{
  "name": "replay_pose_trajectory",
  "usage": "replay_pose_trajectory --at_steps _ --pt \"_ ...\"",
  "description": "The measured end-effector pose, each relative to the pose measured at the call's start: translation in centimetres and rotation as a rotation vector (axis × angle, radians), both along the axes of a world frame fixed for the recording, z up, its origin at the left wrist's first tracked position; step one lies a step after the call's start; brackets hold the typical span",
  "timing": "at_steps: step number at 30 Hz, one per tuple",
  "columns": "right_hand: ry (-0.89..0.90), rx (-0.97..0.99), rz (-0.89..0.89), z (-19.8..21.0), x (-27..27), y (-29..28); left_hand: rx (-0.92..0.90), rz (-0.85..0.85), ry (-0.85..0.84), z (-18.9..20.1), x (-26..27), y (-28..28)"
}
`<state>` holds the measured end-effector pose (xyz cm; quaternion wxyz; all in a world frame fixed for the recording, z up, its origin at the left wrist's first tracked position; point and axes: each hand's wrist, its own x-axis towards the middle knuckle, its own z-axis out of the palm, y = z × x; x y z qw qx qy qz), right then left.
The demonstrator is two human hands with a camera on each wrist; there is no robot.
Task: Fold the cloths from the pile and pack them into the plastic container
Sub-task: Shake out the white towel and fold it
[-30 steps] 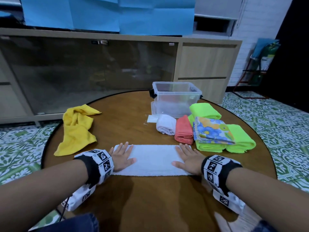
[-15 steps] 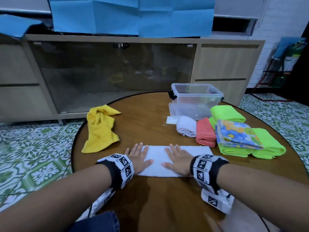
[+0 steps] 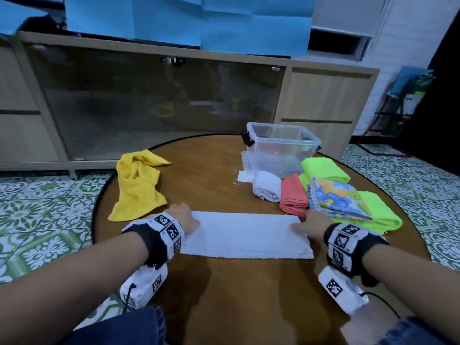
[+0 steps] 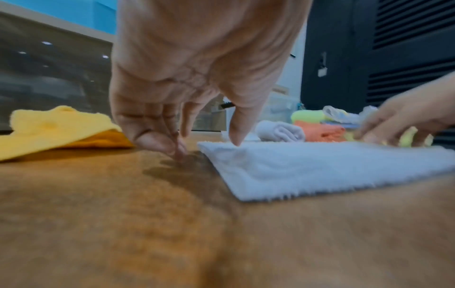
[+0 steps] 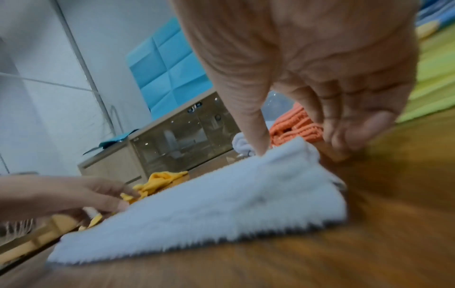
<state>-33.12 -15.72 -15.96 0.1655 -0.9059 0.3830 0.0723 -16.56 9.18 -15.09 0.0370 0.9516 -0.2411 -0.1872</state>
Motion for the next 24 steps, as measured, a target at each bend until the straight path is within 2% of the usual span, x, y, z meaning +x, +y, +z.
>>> replay_pose_trajectory --at_steps 4,9,14,19,24 --pt "0.199 0.07 -0.038 1.2 1.0 0.7 -0.088 0.06 0.127 -0.1 0.4 0.0" --pt "0.142 0.172 -0.109 0.8 0.8 0.8 -0.155 0.082 0.137 -0.7 -0.5 -1.1" --pt "0.019 0.132 -0.103 0.4 1.0 1.0 -0.51 0.198 0.138 -1.0 -1.2 -1.8" --pt "0.045 0.092 -0.082 0.0 1.0 1.1 -0.649 0.067 0.121 -0.2 -2.6 -3.1" --pt "0.053 0.098 -0.063 0.4 1.0 1.2 -0.637 -0.091 0.17 0.4 -4.8 -6.6"
